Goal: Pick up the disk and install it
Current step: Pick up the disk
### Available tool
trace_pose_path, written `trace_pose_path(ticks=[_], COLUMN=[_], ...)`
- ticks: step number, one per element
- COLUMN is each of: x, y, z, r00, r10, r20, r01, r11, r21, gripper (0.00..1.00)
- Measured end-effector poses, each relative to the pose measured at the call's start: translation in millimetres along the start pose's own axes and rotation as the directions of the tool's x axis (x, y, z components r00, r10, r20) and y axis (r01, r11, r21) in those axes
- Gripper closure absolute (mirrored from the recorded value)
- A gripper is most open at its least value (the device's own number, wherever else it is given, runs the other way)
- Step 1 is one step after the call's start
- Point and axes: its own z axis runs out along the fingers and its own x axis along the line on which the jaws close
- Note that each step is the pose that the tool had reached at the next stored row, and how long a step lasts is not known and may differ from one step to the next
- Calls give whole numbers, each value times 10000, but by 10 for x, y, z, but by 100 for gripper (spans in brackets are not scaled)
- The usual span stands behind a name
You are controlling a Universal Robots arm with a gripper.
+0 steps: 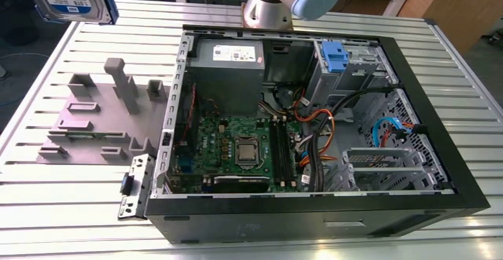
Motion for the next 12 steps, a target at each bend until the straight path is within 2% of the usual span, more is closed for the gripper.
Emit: trace_pose_path(ticks=[12], x=[-2], y=[-90], z=[0], r00=[10000], r10=[-1], r20=[0], r01=[1], r11=[10000], r21=[0], gripper=[64])
